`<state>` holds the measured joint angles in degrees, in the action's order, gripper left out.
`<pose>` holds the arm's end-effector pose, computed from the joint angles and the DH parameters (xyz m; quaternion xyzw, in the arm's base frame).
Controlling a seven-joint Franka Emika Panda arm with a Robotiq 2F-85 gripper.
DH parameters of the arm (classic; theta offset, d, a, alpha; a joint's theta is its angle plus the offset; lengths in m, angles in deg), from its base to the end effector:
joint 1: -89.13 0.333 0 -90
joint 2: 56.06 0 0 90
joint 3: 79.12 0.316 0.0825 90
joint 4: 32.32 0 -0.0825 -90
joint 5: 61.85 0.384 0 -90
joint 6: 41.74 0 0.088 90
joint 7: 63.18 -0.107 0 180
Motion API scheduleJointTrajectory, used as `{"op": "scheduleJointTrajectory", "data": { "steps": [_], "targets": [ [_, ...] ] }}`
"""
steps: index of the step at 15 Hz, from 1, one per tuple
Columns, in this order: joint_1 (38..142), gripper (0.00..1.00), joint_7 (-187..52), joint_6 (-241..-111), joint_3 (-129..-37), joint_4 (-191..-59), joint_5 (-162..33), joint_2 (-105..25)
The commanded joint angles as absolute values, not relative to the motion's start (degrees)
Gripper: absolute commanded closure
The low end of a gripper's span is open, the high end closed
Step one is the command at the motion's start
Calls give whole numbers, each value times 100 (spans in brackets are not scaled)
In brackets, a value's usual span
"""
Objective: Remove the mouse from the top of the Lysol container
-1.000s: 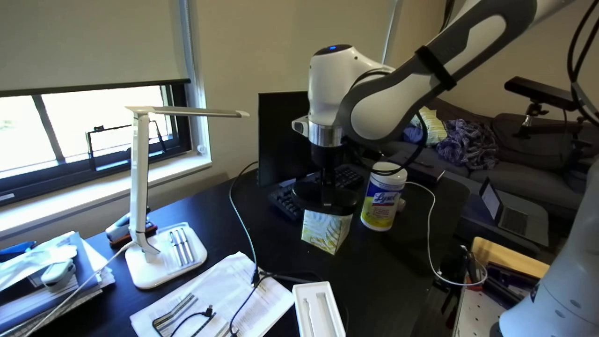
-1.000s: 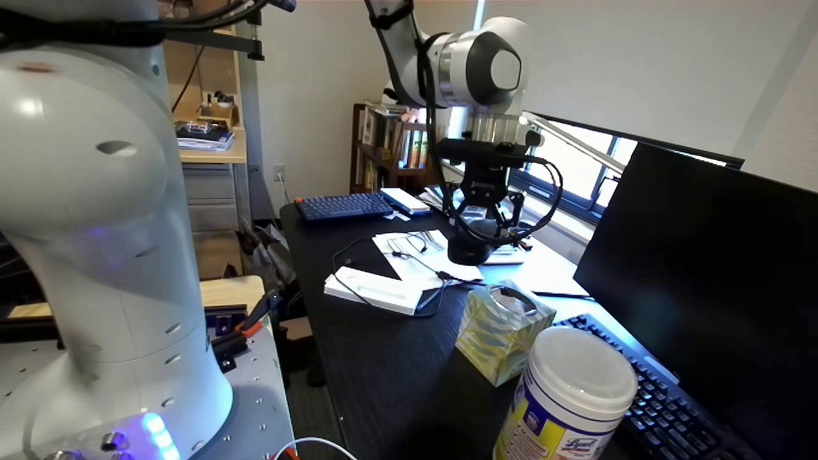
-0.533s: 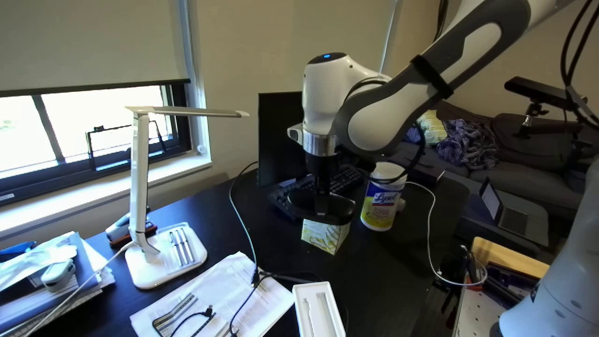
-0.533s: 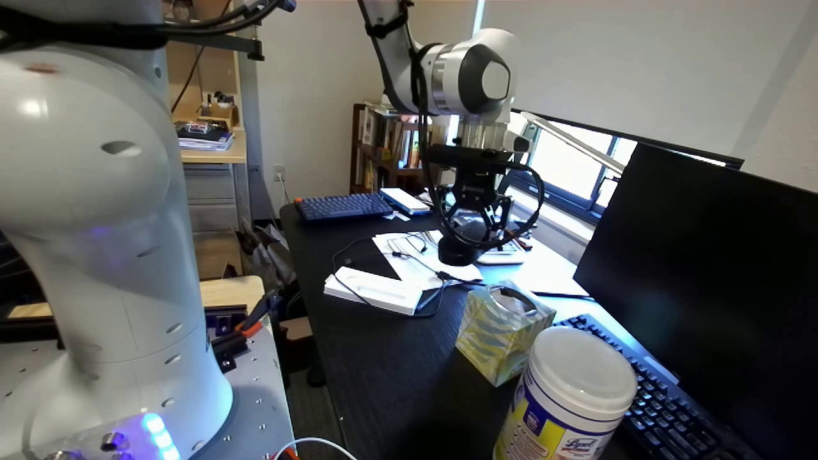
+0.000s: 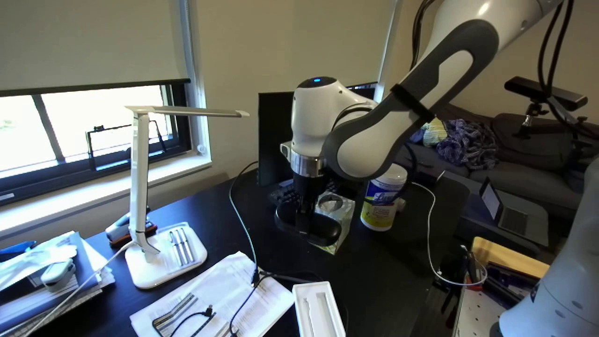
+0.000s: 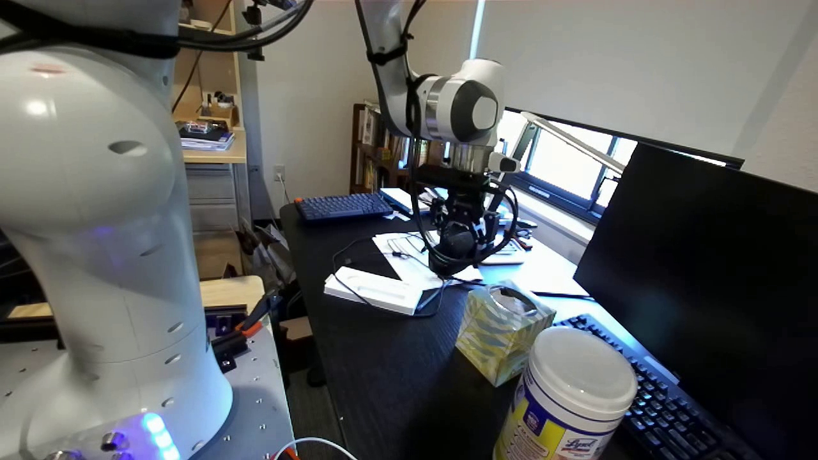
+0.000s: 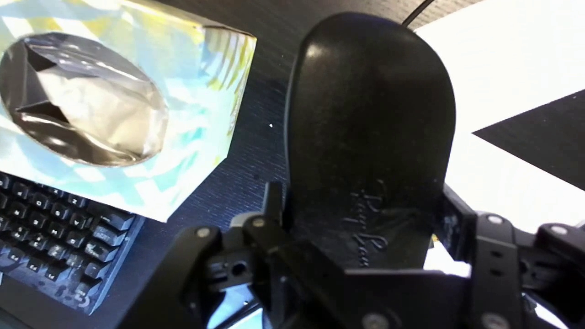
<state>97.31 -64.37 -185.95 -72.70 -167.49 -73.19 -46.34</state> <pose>0.4926 0.1308 0.2563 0.9795 0.1954 0.0020 0.0481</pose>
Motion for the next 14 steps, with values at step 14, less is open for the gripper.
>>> {"op": "scheduleJointTrajectory", "data": {
  "steps": [14],
  "targets": [
    [9837, 47, -6425, -19227, -7164, -16491, -7111, -3924]
  ]
}}
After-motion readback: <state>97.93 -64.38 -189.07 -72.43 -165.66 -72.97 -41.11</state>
